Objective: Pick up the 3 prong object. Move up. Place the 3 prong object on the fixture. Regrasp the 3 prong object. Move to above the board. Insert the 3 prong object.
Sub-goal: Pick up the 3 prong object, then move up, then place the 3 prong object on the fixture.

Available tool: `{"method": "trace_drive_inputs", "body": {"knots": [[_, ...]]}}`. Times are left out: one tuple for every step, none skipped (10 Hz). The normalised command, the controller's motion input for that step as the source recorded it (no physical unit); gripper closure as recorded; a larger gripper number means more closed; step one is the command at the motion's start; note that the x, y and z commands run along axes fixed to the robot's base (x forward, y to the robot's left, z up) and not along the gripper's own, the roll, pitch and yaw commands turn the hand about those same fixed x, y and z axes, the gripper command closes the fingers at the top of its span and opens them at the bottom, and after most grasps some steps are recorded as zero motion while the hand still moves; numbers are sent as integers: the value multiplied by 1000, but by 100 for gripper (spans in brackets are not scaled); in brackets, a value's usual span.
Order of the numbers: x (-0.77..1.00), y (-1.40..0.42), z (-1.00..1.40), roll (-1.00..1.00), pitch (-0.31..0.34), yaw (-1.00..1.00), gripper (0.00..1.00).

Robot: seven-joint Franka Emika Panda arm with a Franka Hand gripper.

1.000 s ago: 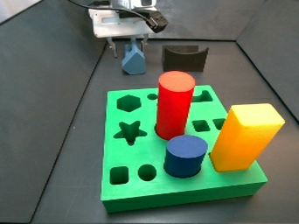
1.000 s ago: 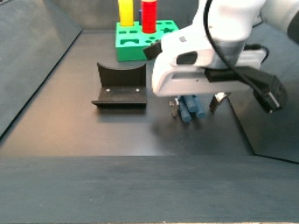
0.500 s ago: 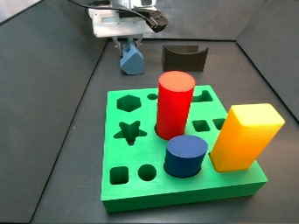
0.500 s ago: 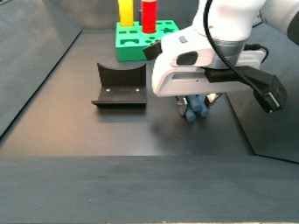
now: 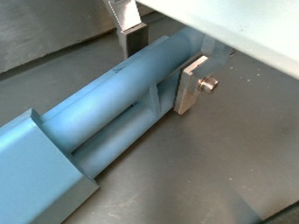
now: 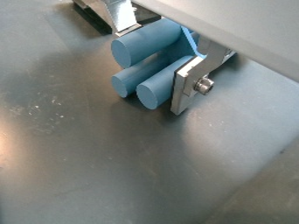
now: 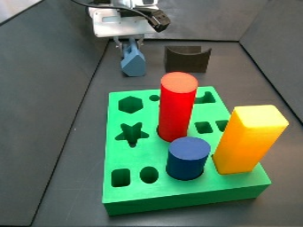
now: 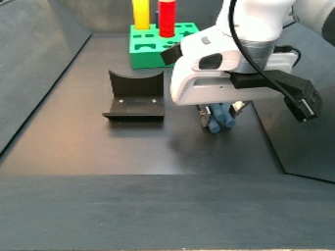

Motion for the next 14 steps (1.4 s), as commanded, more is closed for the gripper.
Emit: {"method": "trace_drive_inputs", "body": {"knots": [[0, 0, 0, 0, 0, 0, 100], [0, 0, 0, 0, 0, 0, 100], [0, 0, 0, 0, 0, 0, 100], [0, 0, 833, 0, 0, 0, 100], [42, -22, 843, -3, -11, -15, 100], [19, -27, 756, -19, 10, -9, 100], [9, -16, 640, -37, 28, 4, 100], [1, -11, 466, -60, 32, 15, 100], [-8, -10, 332, -75, 24, 19, 100], [-15, -10, 195, -90, 14, 19, 100], [0, 0, 1000, 0, 0, 0, 100], [4, 2, 1000, -9, -1, -1, 100], [-5, -2, 1000, -23, 15, 4, 100], [-8, -4, 1000, -45, 17, 14, 100]]}}
